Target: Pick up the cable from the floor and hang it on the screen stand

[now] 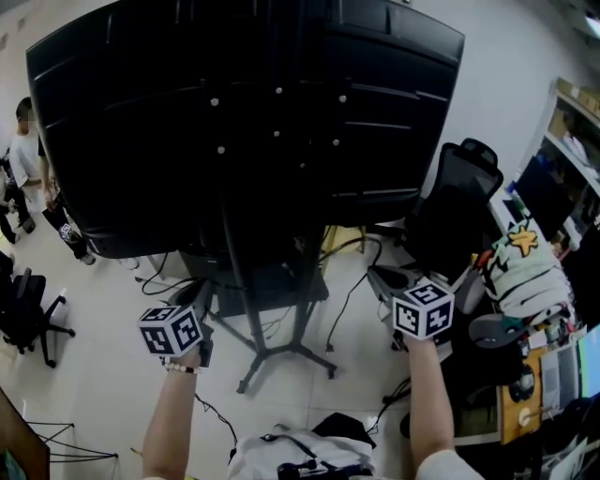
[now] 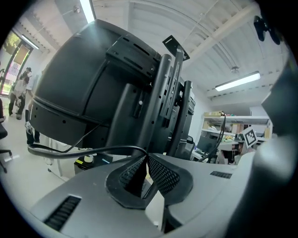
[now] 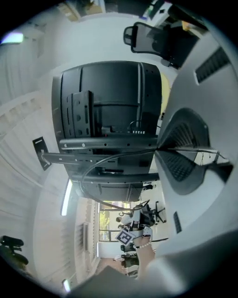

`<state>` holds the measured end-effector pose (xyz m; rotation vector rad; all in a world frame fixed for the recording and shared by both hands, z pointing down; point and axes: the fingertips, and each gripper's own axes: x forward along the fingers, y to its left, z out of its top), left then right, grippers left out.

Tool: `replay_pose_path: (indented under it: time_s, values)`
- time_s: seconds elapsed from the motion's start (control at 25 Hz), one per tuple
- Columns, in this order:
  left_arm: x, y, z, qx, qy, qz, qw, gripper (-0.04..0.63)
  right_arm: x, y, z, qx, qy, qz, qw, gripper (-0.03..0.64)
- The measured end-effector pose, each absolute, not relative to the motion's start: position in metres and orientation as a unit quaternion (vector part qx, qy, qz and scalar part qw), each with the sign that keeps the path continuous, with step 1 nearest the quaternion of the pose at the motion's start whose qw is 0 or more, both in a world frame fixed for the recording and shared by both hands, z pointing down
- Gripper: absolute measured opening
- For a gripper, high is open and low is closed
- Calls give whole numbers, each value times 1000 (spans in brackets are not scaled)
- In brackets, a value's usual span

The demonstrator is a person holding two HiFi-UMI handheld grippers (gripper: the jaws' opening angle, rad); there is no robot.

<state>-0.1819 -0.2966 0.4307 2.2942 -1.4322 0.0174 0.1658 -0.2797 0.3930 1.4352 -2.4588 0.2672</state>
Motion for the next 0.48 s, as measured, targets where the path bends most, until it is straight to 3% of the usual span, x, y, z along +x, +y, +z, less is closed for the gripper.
replay_pose_path:
  time_s: [0.48]
  values:
    - [-131,-286,464,837,-495,57,227,15,166,-350,240,541,-824,-9,169,23]
